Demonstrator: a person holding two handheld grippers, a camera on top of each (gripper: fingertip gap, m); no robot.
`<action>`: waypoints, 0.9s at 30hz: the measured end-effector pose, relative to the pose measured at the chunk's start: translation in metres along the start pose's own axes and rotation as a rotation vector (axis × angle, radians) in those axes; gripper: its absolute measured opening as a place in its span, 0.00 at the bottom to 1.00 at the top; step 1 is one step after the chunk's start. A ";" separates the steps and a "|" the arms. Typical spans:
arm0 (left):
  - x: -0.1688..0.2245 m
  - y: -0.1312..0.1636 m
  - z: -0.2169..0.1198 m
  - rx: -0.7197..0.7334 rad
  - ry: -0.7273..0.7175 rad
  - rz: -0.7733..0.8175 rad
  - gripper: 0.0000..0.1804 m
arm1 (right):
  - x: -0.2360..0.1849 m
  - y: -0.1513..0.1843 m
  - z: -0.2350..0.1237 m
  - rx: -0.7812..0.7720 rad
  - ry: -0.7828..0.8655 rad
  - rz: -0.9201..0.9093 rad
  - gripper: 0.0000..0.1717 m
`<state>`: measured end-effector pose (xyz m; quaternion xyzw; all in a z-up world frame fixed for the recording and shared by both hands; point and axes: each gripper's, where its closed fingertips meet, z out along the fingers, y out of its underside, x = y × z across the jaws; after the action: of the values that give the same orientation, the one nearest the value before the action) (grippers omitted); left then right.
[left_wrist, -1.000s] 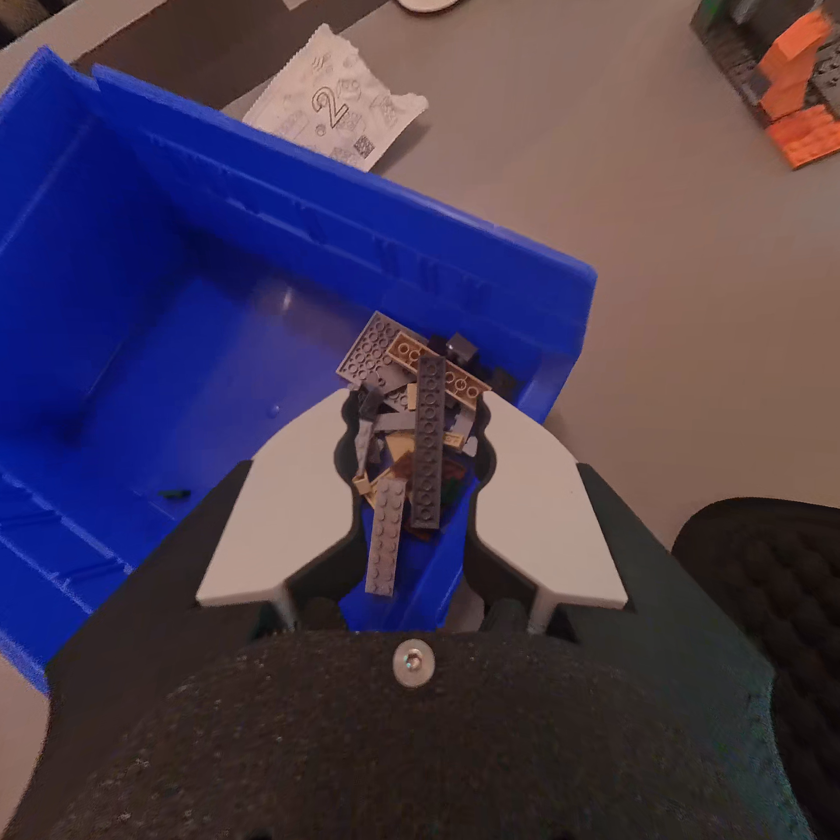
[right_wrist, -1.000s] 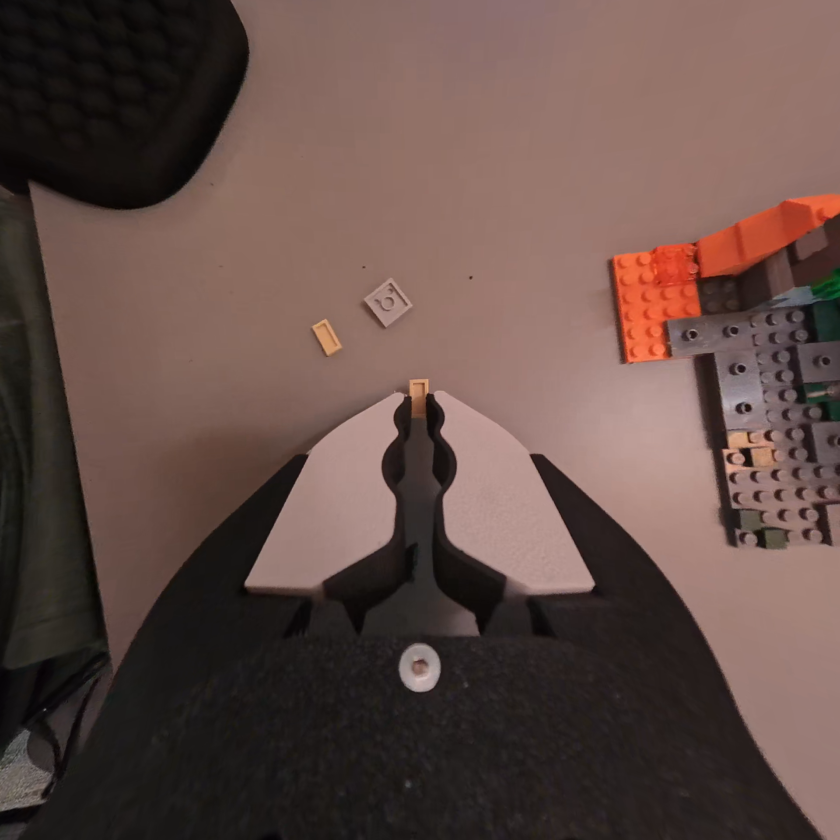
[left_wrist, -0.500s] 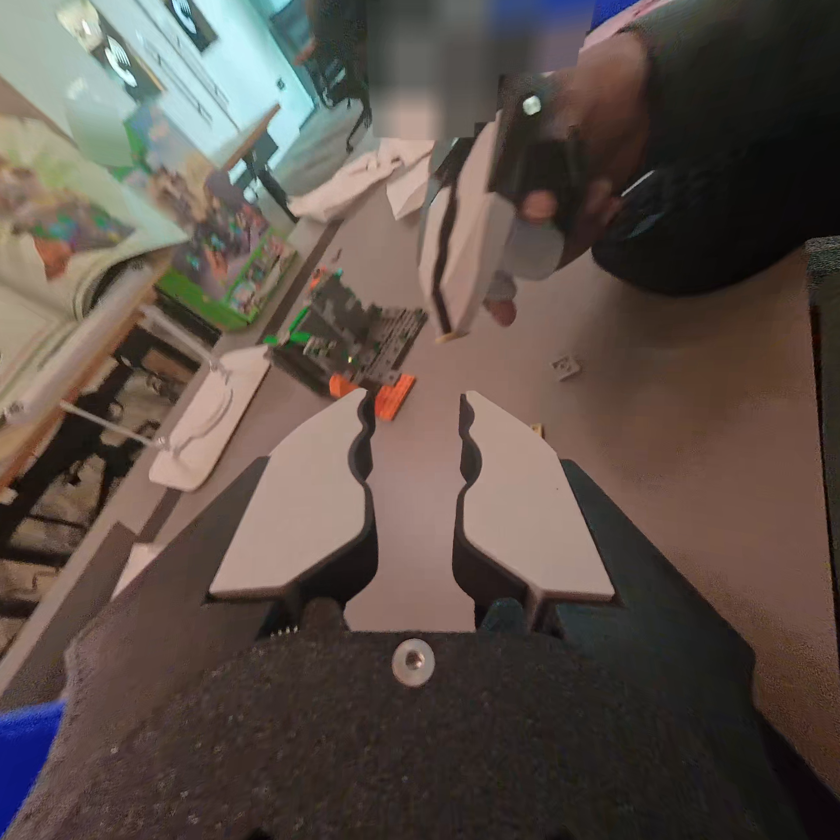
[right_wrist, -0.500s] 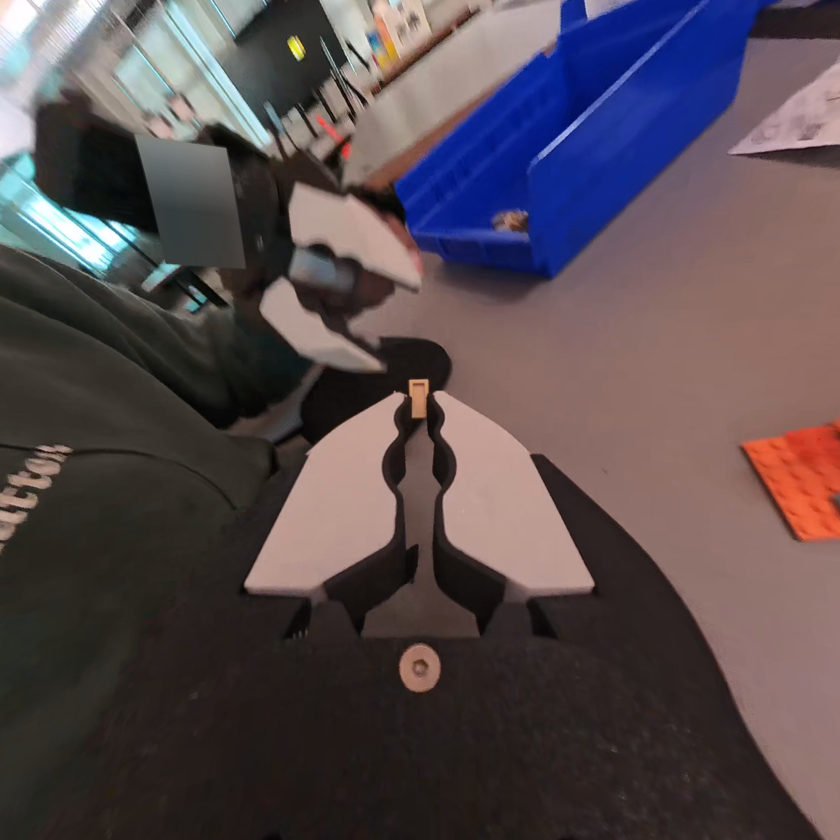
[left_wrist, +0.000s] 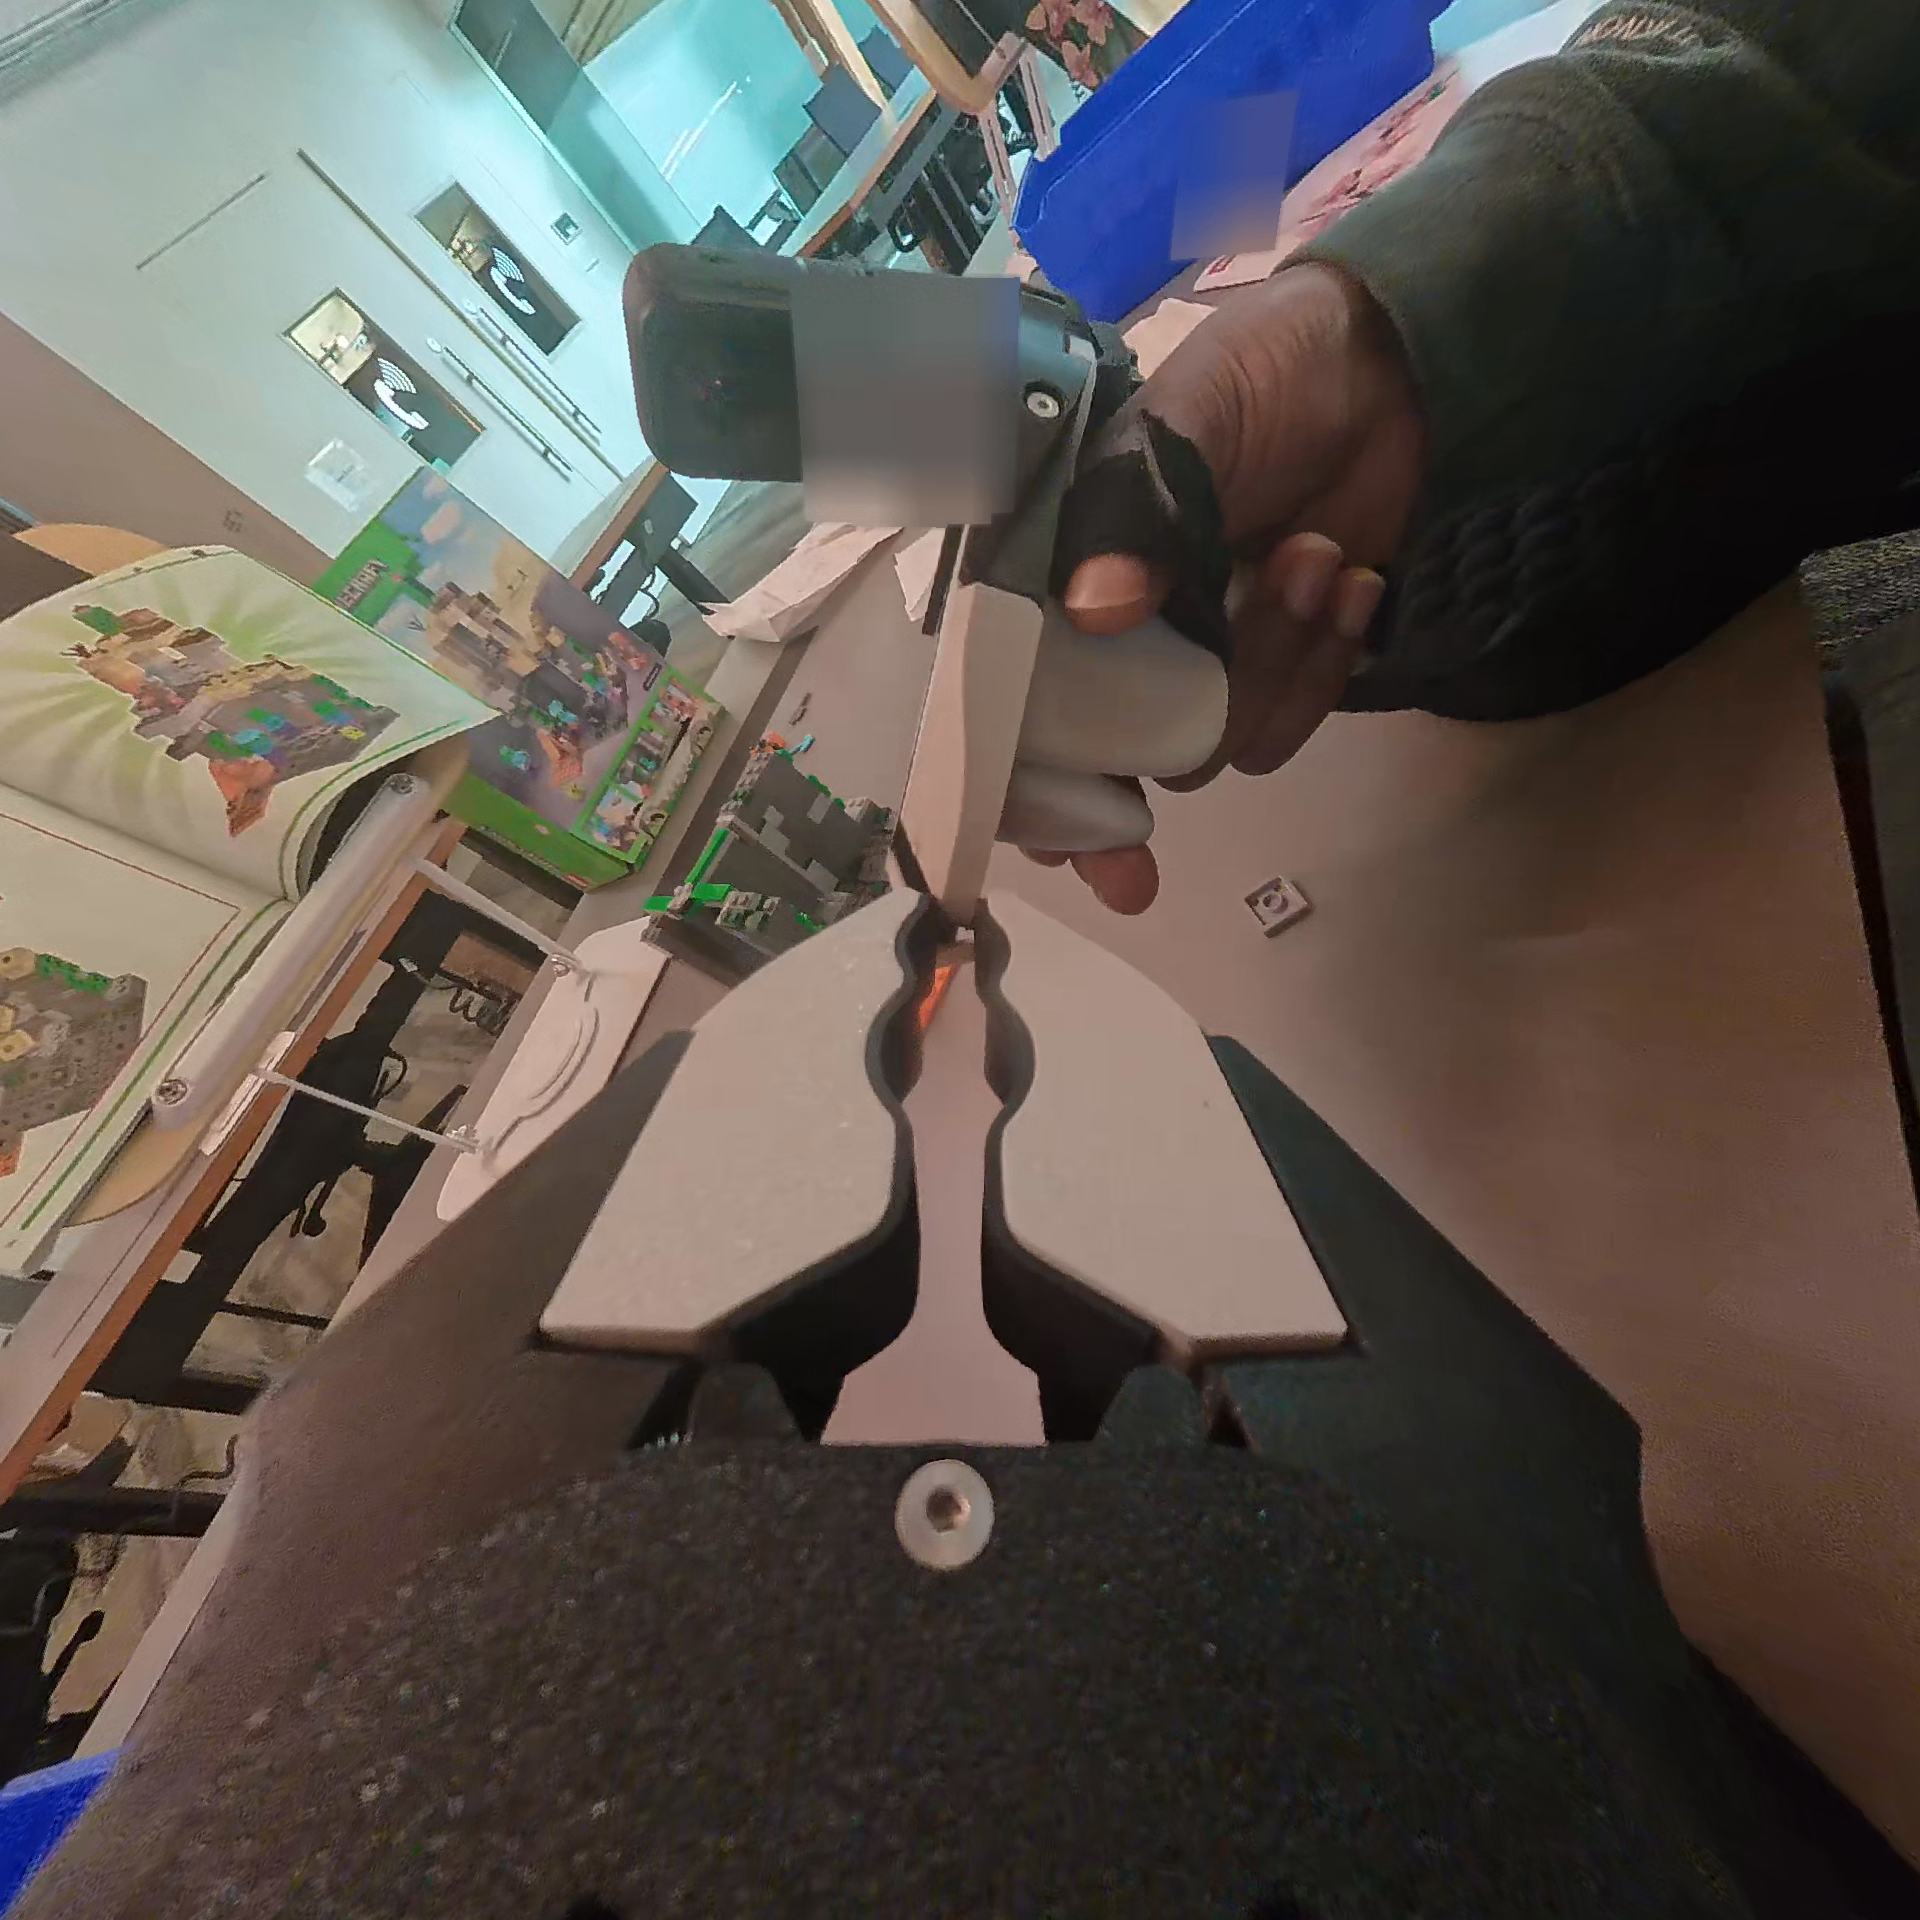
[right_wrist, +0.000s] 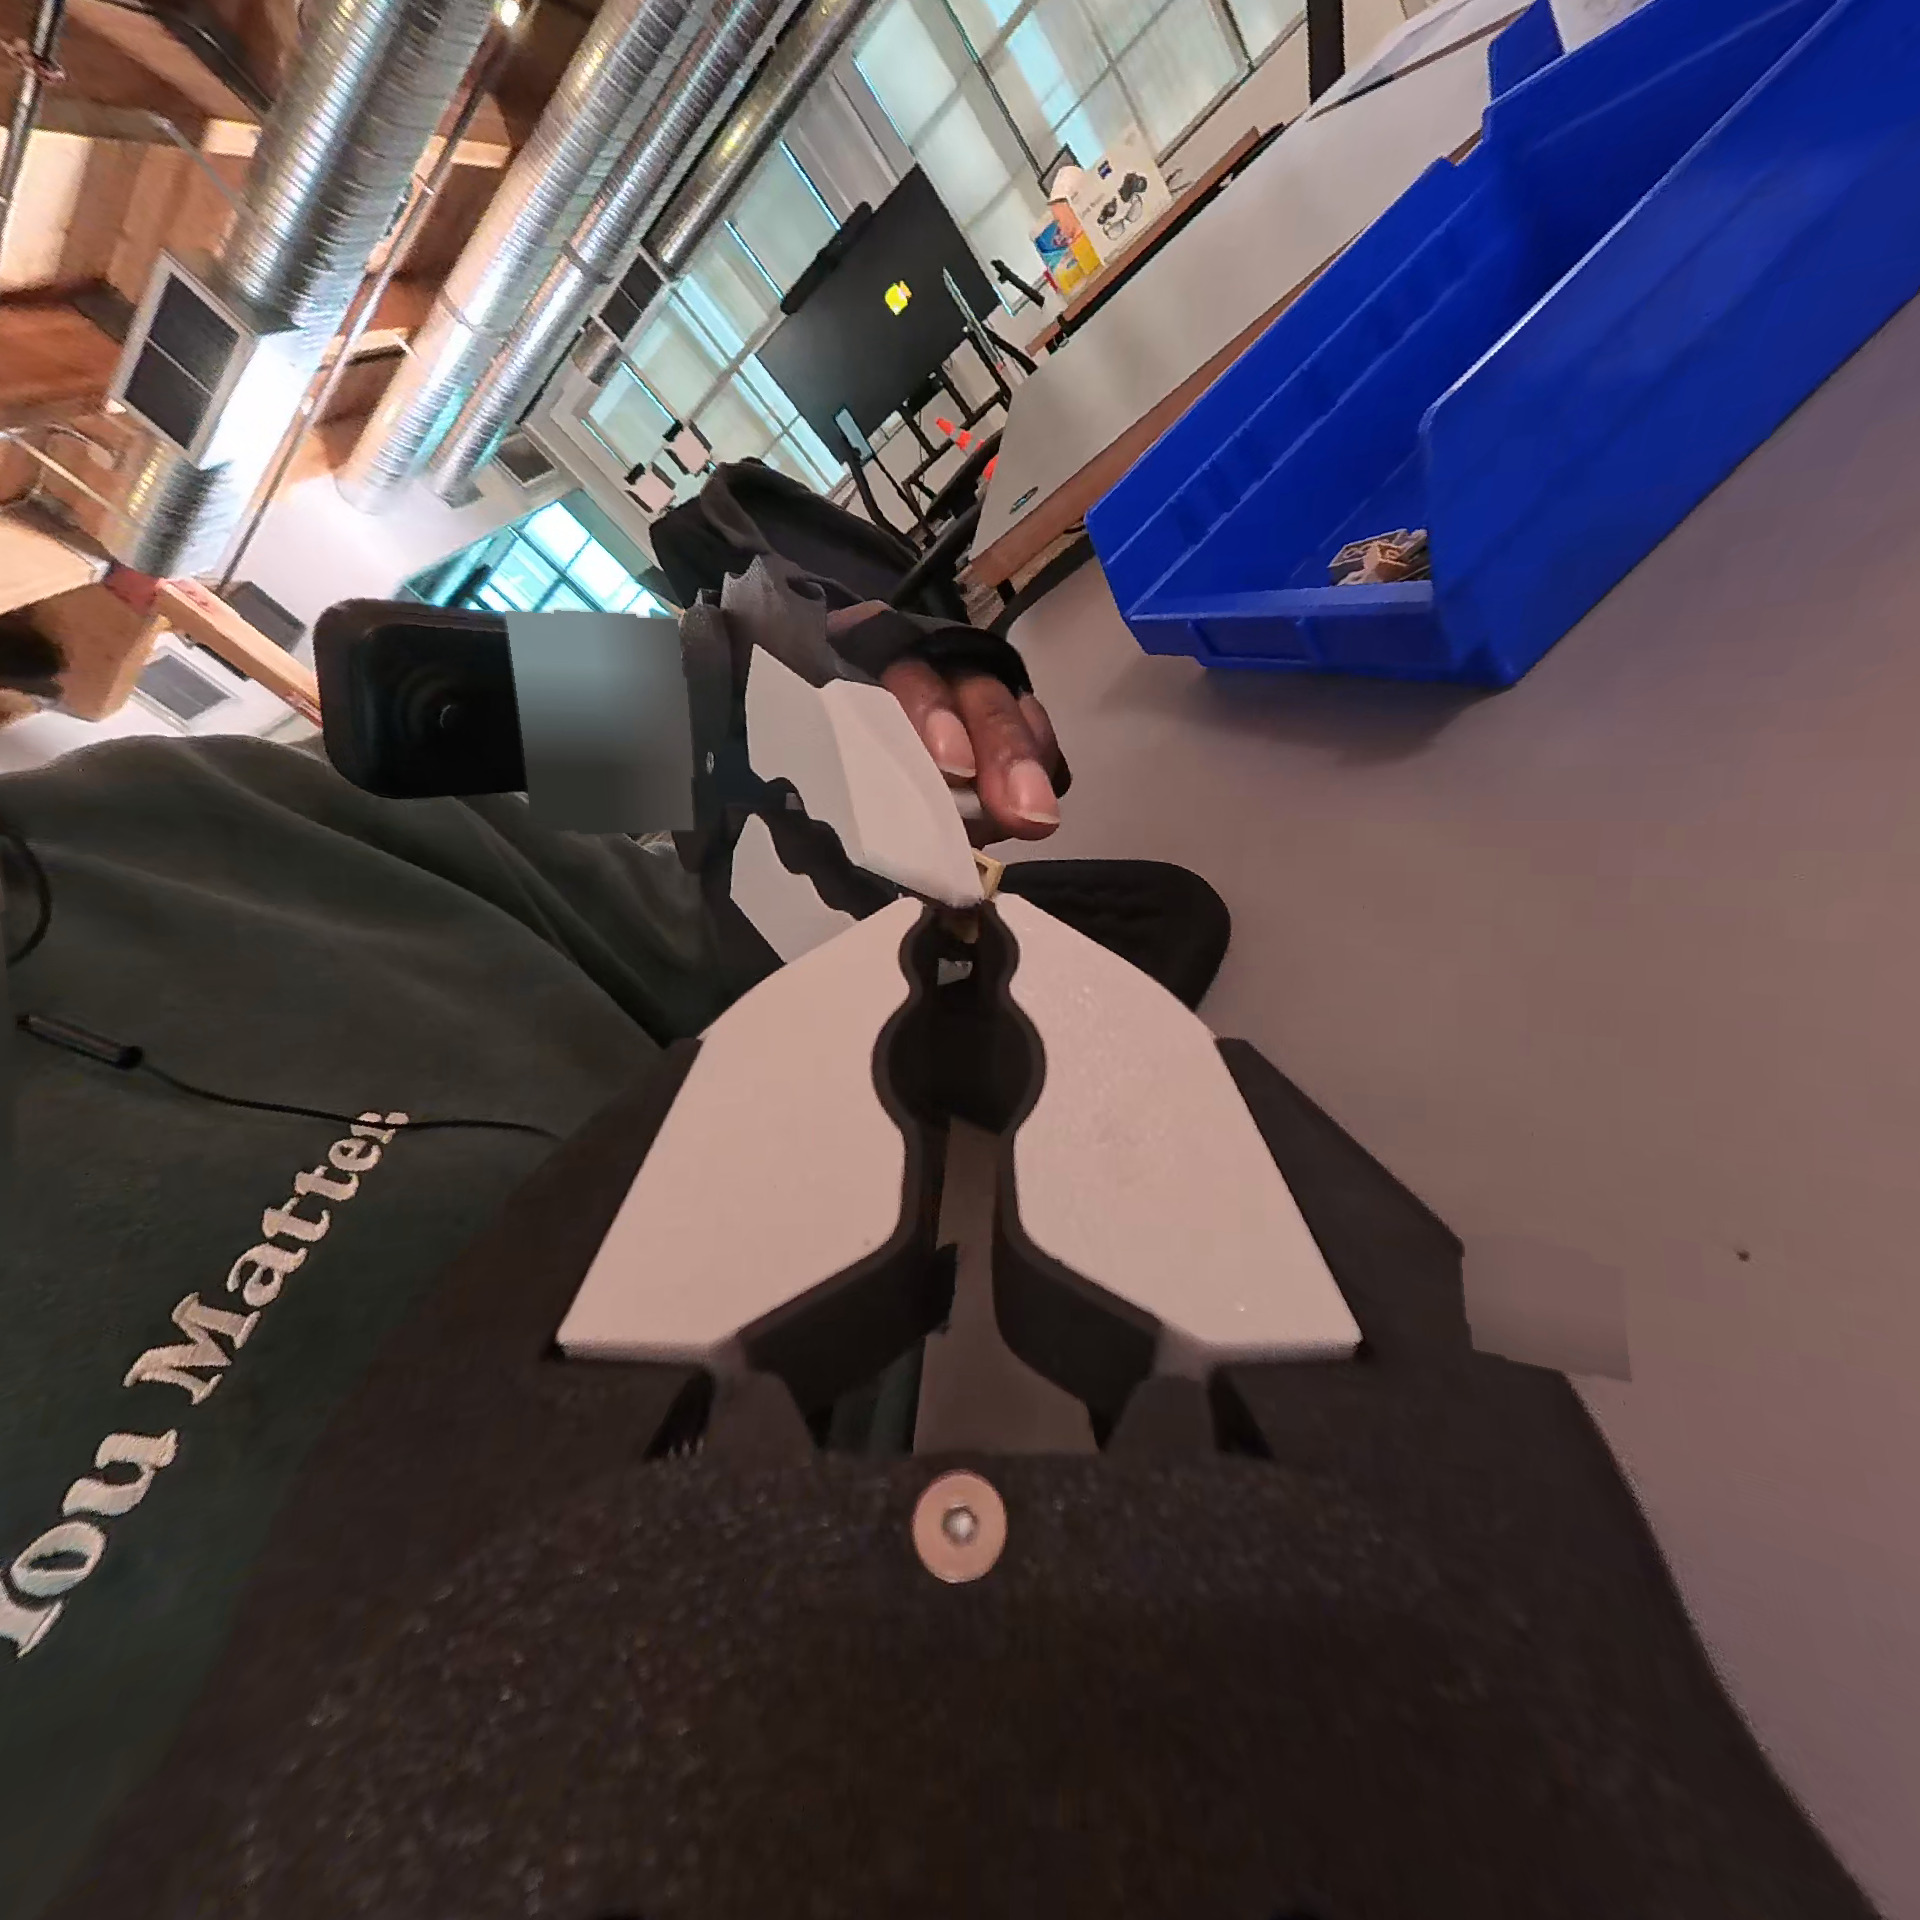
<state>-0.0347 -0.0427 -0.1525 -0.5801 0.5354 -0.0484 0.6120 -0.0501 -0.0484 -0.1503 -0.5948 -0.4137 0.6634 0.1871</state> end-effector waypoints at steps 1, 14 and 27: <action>0.000 0.000 -0.001 0.000 -0.001 0.002 0.03 | -0.001 0.000 0.001 0.004 -0.006 0.007 0.04; -0.013 0.015 -0.018 -0.031 -0.033 0.010 0.00 | 0.010 -0.004 -0.008 0.037 -0.018 0.070 0.09; 0.042 0.068 -0.050 -0.230 0.310 -0.221 0.06 | 0.079 0.095 -0.038 -0.714 0.441 -0.532 0.10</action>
<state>-0.0906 -0.0825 -0.2174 -0.6869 0.5582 -0.1421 0.4432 -0.0089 -0.0332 -0.2719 -0.6215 -0.7033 0.2679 0.2175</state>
